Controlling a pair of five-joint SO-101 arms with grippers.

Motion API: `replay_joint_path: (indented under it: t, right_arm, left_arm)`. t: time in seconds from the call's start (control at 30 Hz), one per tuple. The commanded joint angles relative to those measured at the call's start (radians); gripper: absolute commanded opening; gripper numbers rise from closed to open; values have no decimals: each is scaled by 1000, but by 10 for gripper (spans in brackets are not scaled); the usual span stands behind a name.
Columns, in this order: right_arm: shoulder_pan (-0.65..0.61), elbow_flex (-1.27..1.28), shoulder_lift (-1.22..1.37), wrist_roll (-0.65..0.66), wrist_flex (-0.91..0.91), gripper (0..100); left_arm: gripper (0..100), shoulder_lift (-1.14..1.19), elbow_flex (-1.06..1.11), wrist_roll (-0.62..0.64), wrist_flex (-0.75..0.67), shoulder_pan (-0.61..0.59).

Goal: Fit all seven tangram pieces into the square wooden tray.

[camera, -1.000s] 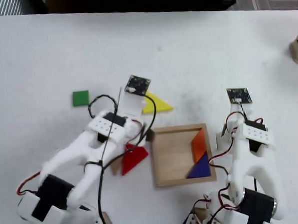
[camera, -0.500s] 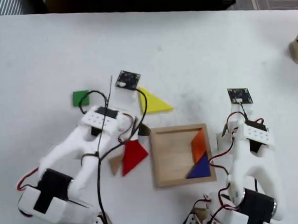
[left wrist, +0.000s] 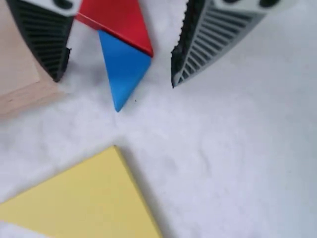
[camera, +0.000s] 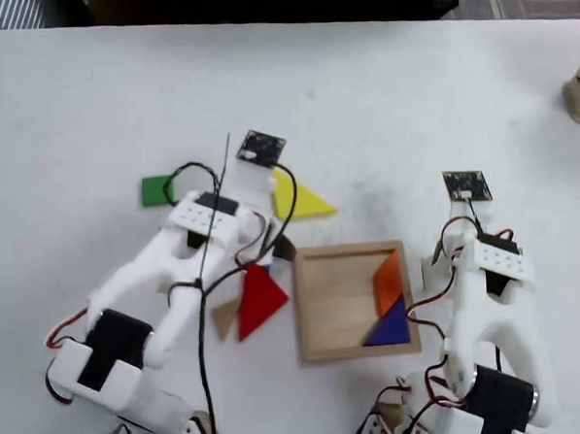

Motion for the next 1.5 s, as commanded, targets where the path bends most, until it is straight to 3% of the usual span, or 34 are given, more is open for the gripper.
replay_joint_path:
  t: [0.0,0.13,0.33,0.6,1.2,1.47]
  right_arm:
    - [8,-2,-36,9,-13,17]
    - [8,-2,-36,9,-13,17]
    - [8,-2,-36,12,-13,17]
    - [10,-2,-38,14,-13,17]
    - [10,-2,-38,14,-13,17]
    - [10,-2,-38,14,-13,17]
  left_arm:
    - [328,1,-41,-14,9,16]
    - [314,1,-40,-12,9,15]
    - [205,2,-40,-18,8,15]
    - [273,4,-40,-17,8,15]
    - [269,165,-206,32,132,22]
    - [39,171,-215,31,121,25]
